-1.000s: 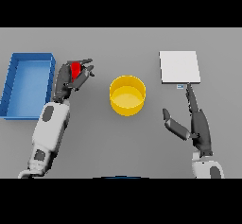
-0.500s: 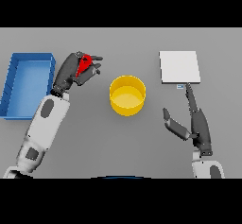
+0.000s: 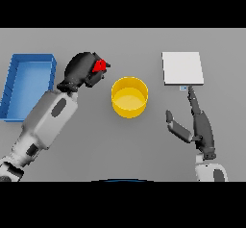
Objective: Pick up the red beaker and tilt it to pour out 1 green nut into yellow bowl. Pick up the yellow bowl and place it on the metallic measuring scale.
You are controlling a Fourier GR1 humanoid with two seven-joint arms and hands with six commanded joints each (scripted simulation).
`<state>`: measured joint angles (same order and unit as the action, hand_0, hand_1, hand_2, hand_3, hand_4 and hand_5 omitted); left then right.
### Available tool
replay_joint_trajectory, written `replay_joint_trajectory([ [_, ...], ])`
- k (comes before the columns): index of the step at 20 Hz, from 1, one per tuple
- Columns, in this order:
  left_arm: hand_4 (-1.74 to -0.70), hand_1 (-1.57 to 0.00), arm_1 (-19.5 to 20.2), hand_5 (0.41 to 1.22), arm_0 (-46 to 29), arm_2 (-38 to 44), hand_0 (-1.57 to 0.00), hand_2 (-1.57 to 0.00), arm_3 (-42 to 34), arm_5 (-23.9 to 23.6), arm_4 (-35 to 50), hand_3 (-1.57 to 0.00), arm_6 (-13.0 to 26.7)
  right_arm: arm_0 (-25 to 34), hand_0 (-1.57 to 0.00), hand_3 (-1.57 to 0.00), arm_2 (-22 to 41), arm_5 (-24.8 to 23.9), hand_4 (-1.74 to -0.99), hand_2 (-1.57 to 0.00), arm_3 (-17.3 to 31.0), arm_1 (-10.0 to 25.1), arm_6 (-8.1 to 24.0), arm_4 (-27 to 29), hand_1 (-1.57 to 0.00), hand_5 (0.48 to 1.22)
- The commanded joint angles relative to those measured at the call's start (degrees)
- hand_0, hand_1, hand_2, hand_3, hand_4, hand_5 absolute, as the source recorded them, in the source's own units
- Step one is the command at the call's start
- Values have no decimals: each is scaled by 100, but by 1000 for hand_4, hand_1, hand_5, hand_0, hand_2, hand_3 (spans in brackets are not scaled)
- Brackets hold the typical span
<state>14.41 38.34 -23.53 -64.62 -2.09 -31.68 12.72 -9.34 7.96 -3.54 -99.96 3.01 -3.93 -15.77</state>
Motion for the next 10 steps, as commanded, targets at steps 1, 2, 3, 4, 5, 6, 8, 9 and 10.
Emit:
replay_joint_trajectory([
  [1,-1739,-1570,111,1127,78,-218,-1570,-1570,21,45,-261,-1569,51,-12,1,1,34,-23,-1256,1,-28,-31,-15,-35,1,690],
  [2,-1740,-1570,129,1145,188,-450,-1570,-1570,81,103,-493,-1570,136,39,1,1,51,-17,-1262,1,-92,-42,44,-41,1,694],
  [3,-1740,-1570,160,1161,312,-620,-1570,-1570,92,197,-660,-1570,175,48,1,1,24,10,-1267,1,-55,-17,60,-9,1,698],
  [4,-1740,-1570,248,1173,401,-738,-1570,-1570,120,261,-807,-1570,186,85,1,1,36,5,-1270,1,-55,-19,101,-32,1,700],
  [5,-1740,-1570,337,1182,500,-851,-1570,-1570,105,381,-920,-1570,195,1,1,1,61,-5,-1274,1,-101,-30,41,-52,1,702],
  [6,-1740,-1571,322,1190,592,-1012,-1571,-1571,181,411,-1079,-1570,199,-27,1,1,58,-30,-1274,1,-112,-51,26,-55,1,704],
  [8,-1649,-1571,428,1201,862,-1253,-1571,-1571,279,631,-1290,-1571,99,-66,1,1,47,-2,-1284,1,-147,-29,14,-27,1,705],
  [9,-1666,-1571,464,1205,1010,-1361,-1571,-1571,347,720,-1390,-1571,75,21,1,1,22,-16,-1283,1,-86,-39,71,-14,1,702],
  [10,-1677,-1571,485,1208,1126,-1538,-1571,-1571,377,931,-1494,-1470,60,16,1,1,11,12,-1285,1,-53,-61,-1,57,1,697],
])
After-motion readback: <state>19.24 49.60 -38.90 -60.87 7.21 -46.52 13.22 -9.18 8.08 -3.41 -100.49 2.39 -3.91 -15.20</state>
